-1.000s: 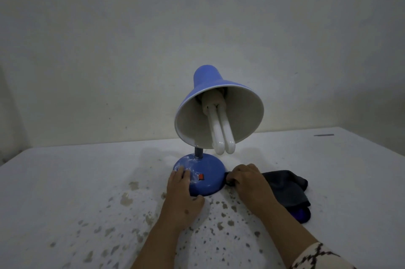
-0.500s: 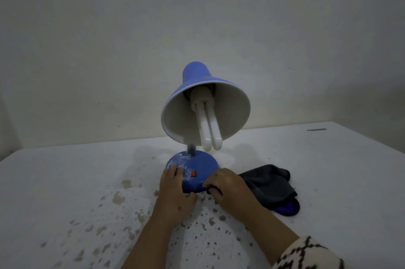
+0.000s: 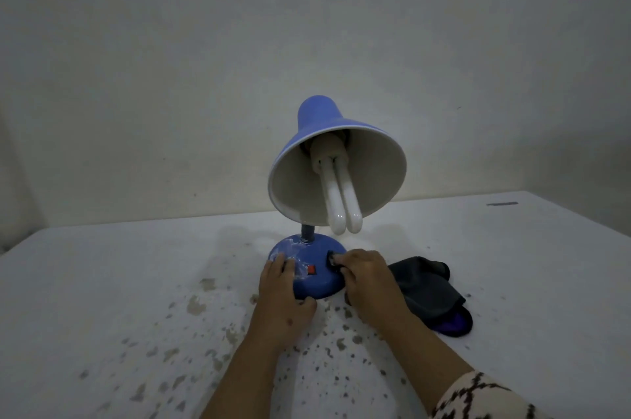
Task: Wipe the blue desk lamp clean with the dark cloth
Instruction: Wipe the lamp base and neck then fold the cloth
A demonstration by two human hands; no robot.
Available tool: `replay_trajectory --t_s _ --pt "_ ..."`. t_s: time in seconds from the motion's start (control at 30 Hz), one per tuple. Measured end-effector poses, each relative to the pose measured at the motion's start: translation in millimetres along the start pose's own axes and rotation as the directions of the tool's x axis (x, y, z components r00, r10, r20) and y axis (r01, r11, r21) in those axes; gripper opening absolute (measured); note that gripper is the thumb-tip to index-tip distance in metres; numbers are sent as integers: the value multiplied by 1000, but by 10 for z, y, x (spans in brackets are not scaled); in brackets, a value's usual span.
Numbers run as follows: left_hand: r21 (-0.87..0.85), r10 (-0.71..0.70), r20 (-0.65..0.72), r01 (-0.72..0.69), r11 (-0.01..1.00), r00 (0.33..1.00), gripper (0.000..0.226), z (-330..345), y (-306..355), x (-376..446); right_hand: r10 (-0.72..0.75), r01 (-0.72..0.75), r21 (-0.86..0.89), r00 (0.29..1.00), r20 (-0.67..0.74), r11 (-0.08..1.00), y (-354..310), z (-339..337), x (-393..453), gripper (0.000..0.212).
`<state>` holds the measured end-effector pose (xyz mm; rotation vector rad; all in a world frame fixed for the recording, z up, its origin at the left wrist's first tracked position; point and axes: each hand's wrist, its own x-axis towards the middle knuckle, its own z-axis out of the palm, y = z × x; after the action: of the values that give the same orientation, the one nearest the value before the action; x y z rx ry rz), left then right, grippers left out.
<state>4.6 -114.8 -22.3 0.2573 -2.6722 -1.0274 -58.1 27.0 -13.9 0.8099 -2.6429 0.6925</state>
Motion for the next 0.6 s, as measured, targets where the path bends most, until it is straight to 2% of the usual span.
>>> replay_trajectory --t_s 0.2,0.3,0.4,0.53,0.6 --pt "29 12 16 -13 999 1000 73 19 -15 8 -134 140 -83 988 76 987 -174 -12 -82 51" --pt "25 12 12 -12 1000 1000 72 9 -12 8 -36 53 -116 989 142 992 -144 21 28 39" --pt "12 14 19 -14 1000 1000 72 6 -1 0 60 -57 -43 995 74 997 -183 24 109 40" --pt "12 11 33 -12 1000 999 72 18 -3 0 -70 98 -144 980 185 985 -266 41 99 39" --pt "14 10 25 -11 1000 1000 73 18 -3 -3 -63 100 -183 978 197 978 -264 48 112 40"
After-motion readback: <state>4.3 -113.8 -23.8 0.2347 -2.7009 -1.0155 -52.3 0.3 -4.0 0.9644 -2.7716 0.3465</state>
